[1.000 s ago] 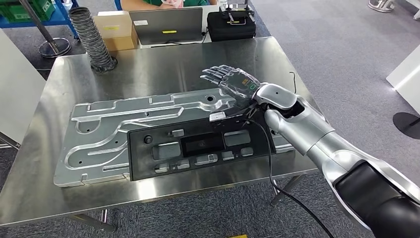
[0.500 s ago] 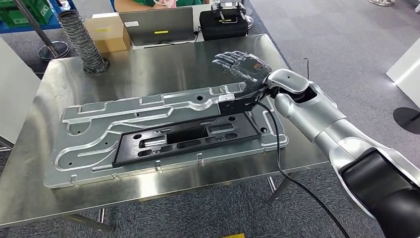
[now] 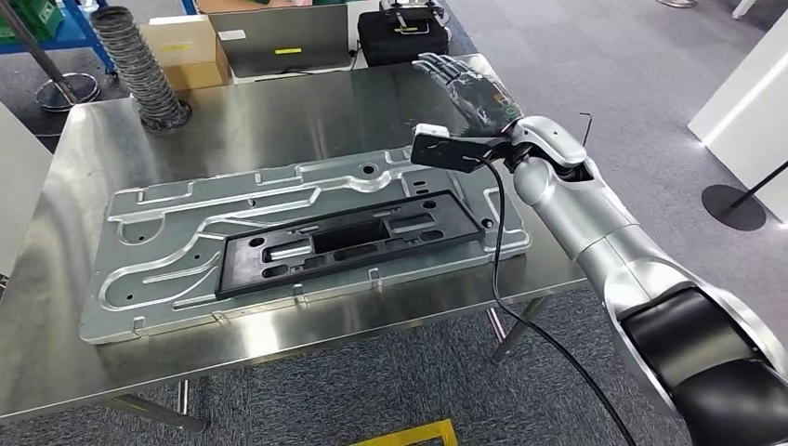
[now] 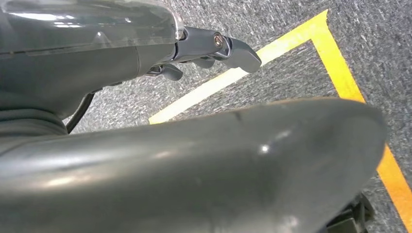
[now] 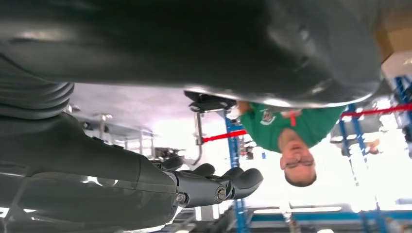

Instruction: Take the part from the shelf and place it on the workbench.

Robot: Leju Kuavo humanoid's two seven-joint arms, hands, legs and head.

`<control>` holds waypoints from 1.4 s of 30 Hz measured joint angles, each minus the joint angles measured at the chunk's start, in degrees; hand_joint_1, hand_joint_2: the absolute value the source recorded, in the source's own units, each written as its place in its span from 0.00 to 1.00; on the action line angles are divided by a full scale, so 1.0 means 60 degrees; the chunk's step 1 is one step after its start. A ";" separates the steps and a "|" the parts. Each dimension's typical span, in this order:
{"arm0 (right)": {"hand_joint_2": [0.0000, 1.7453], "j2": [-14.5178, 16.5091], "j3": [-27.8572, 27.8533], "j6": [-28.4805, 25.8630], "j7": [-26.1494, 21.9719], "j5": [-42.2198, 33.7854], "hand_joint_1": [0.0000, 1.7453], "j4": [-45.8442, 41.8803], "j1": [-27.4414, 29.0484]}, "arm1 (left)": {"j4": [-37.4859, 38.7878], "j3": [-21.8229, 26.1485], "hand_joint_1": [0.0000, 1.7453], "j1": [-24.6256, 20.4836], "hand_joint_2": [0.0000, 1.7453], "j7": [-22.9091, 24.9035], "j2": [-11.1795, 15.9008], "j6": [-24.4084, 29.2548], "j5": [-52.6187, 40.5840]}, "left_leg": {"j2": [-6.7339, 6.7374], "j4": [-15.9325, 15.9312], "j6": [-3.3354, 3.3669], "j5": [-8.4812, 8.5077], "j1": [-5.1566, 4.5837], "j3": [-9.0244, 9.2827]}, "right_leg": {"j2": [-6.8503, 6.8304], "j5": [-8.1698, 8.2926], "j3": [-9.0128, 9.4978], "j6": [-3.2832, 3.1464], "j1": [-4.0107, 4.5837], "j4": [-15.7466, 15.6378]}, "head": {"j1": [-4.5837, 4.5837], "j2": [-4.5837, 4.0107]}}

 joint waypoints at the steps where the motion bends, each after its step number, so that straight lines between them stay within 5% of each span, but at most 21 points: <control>1: 0.00 0.0019 -0.0155 0.0047 0.0045 0.0036 0.00 -0.0058 -0.0006 | 0.0000 0.0005 0.00 -0.0003 0.00 0.0004 0.0002 -0.0001 0.0013 | 0.0019 0.0014 -0.0044 0.0051 -0.0007 -0.0054 | 0.0015 0.0204 0.0428 -0.0033 0.0010 -0.0678 | -0.0001 0.0000; 3: 0.00 0.0033 -0.0435 0.0211 0.0123 0.0107 0.00 -0.0144 -0.0058 | 0.0000 0.0012 0.00 0.0000 0.00 0.0011 0.0006 -0.0002 0.0051 | 0.0041 0.0024 -0.0148 0.0166 -0.0020 -0.0093 | 0.0041 0.0487 0.0854 -0.0170 0.0048 -0.1481 | -0.0001 0.0000; 6: 0.00 0.0044 -0.0940 0.0446 0.0118 -0.0057 0.00 -0.0166 -0.0120 | 0.0002 0.0044 0.00 0.0063 0.00 0.0004 0.0008 -0.0014 0.0095 | 0.0040 -0.0039 -0.0327 0.0323 0.0008 -0.0133 | 0.0055 0.0749 0.0709 -0.0444 0.0056 -0.1612 | -0.0001 0.0000; 7: 0.00 0.0044 -0.1144 0.0455 0.0077 -0.0210 0.00 -0.0167 -0.0095 | 0.0003 0.0056 0.00 0.0099 0.00 -0.0003 0.0008 -0.0019 0.0098 | -0.0031 0.0053 -0.0370 0.0165 0.0024 -0.0198 | 0.0090 0.0858 0.0651 -0.0523 0.0041 -0.1646 | 0.0000 0.0000; 9: 0.00 0.0044 -0.1607 0.0338 0.0005 -0.0603 0.00 -0.0172 0.0129 | 0.0005 0.0073 0.00 0.0170 0.00 -0.0014 0.0009 -0.0028 0.0102 | -0.0258 0.0826 -0.0396 -0.0638 0.0051 -0.0429 | 0.0183 0.1088 0.0483 -0.0625 0.0003 -0.1694 | -0.0003 0.0000; 11: 0.00 0.0044 -0.2239 -0.0009 -0.0015 -0.1055 0.00 -0.0186 0.0762 | 0.0005 0.0082 0.00 0.0231 0.00 -0.0004 0.0009 -0.0041 0.0102 | -0.0400 0.2158 -0.0376 -0.1548 0.0067 -0.0633 | 0.0281 0.1290 0.0247 -0.0662 0.0008 -0.1694 | -0.0005 0.0000; 12: 0.00 0.0044 -0.2635 -0.0252 -0.0014 -0.1273 0.00 -0.0192 0.1236 | 0.0005 0.0087 0.00 0.0247 0.00 0.0009 0.0009 -0.0053 0.0100 | -0.0416 0.2643 -0.0362 -0.1758 0.0069 -0.0604 | 0.0326 0.1391 0.0130 -0.0665 0.0021 -0.1692 | -0.0005 0.0000; 14: 0.00 0.0044 -0.3567 -0.0751 -0.0048 -0.1595 0.00 -0.0203 0.2297 | 0.0005 0.0107 0.00 0.0252 0.00 0.0035 0.0009 -0.0076 0.0097 | -0.0419 0.2627 -0.0298 -0.1612 0.0058 -0.0097 | 0.0415 0.1585 -0.0094 -0.0662 0.0064 -0.1687 | -0.0004 0.0000; 16: 0.00 0.0051 -0.4602 -0.1109 -0.0170 -0.1704 0.00 -0.0260 0.3333 | 0.0003 0.0144 0.00 0.0232 0.00 0.0050 0.0029 -0.0086 0.0096 | -0.0381 0.1397 -0.0104 -0.1313 -0.0002 0.0975 | 0.0504 0.1767 -0.0274 -0.0643 0.0111 -0.1683 | -0.0004 0.0000; 18: 0.00 0.0064 -0.5716 -0.1342 -0.0360 -0.1713 0.00 -0.0348 0.4303 | -0.0001 0.0186 0.00 0.0181 0.00 0.0055 0.0060 -0.0082 0.0099 | -0.0308 0.0116 0.0028 -0.1409 -0.0096 0.1887 | 0.0536 0.1918 -0.0359 -0.0571 0.0157 -0.1684 | -0.0002 0.0000; 19: 0.00 0.0080 -0.6288 -0.1429 -0.0459 -0.1713 0.00 -0.0384 0.4790 | -0.0003 0.0203 0.00 0.0148 0.00 0.0059 0.0074 -0.0079 0.0102 | -0.0277 -0.0217 0.0039 -0.1517 -0.0137 0.2094 | 0.0526 0.1993 -0.0362 -0.0511 0.0165 -0.1706 | -0.0003 0.0000; 22: 0.00 0.0273 -0.8104 -0.1682 -0.0850 -0.1708 0.00 -0.0495 0.6312 | 0.0000 0.0236 0.00 0.0116 0.00 0.0097 0.0062 -0.0074 0.0100 | -0.0224 -0.0530 0.0015 -0.1303 -0.0047 0.2060 | 0.0465 0.2036 -0.0319 -0.0324 0.0165 -0.1791 | -0.0002 0.0000; 24: 0.00 0.0548 -0.9283 -0.1823 -0.1240 -0.1695 0.00 -0.0519 0.7222 | 0.0004 0.0248 0.00 0.0118 0.00 0.0145 0.0060 -0.0059 0.0094 | -0.0150 -0.0669 0.0068 -0.1016 0.0073 0.1884 | 0.0307 0.1228 -0.0490 -0.0176 0.0149 -0.1237 | 0.0001 0.0000; 26: 0.00 0.0914 -1.0332 -0.1894 -0.1661 -0.1641 0.00 -0.0444 0.7963 | 0.0005 0.0254 0.00 0.0115 0.00 0.0179 0.0056 -0.0049 0.0091 | -0.0129 -0.0674 0.0074 -0.0787 0.0094 0.1612 | 0.0135 0.0173 -0.0802 0.0003 0.0103 0.0003 | 0.0000 0.0000; 28: 0.00 0.1385 -1.1198 -0.1920 -0.2034 -0.1514 0.00 -0.0300 0.8511 | 0.0005 0.0256 0.00 0.0112 0.00 0.0200 0.0047 -0.0051 0.0088 | -0.0113 -0.0608 -0.0018 -0.0589 0.0153 0.1302 | 0.0067 -0.0022 -0.0880 0.0161 0.0019 0.0964 | 0.0000 0.0000; 30: 0.00 0.1942 -1.1868 -0.1934 -0.2249 -0.1375 0.00 -0.0199 0.8828 | 0.0005 0.0257 0.00 0.0092 0.00 0.0208 0.0048 -0.0050 0.0083 | -0.0075 -0.0456 -0.0146 -0.0449 0.0273 0.0975 | 0.0054 0.0452 -0.0323 0.0320 -0.0087 0.0678 | 0.0000 0.0000; 32: 0.00 0.2528 -1.2375 -0.1840 -0.2223 -0.1305 0.00 -0.0177 0.8986 | 0.0000 0.0259 0.00 0.0034 0.00 0.0214 0.0060 -0.0040 0.0061 | -0.0062 -0.0221 -0.0292 -0.0370 0.0367 0.0692 | 0.0175 0.0559 0.0796 0.0451 -0.0212 -0.0728 | 0.0000 0.0000; 34: 0.00 0.3091 -1.2876 -0.1720 -0.2195 -0.1269 0.00 -0.0099 0.9182 | -0.0007 0.0260 0.00 -0.0037 0.00 0.0227 0.0072 -0.0028 0.0027 | -0.0135 -0.0057 -0.0469 -0.0279 0.0400 0.0528 | 0.0335 0.0314 0.1466 0.0306 -0.0230 -0.1705 | -0.0004 0.0000; 37: 0.00 0.3727 -1.3673 -0.1679 -0.2439 -0.1288 0.00 0.0434 0.9569 | -0.0010 0.0260 0.00 -0.0027 0.00 0.0241 0.0077 -0.0023 -0.0029 | -0.0322 -0.0067 -0.0730 -0.0154 0.0467 0.0424 | 0.0234 0.0352 0.1409 -0.0132 -0.0141 -0.1820 | -0.0006 0.0000; 39: 0.00 0.3886 -1.3966 -0.1727 -0.2646 -0.1333 0.00 0.0937 0.9777 | -0.0010 0.0260 0.00 0.0012 0.00 0.0251 0.0080 -0.0023 -0.0068 | -0.0405 0.0372 -0.0759 -0.0743 0.0501 0.0220 | 0.0109 0.0572 0.1218 -0.0355 -0.0124 -0.1853 | -0.0005 0.0000; 42: 0.00 0.3858 -1.4224 -0.1499 -0.2355 -0.1383 0.00 0.1706 0.9954 | -0.0010 0.0256 0.00 -0.0006 0.00 0.0253 0.0082 -0.0020 -0.0147 | -0.0478 0.2160 -0.0706 -0.2142 0.0479 -0.0207 | -0.0029 0.0910 0.0771 -0.0497 -0.0012 -0.1835 | -0.0007 0.0000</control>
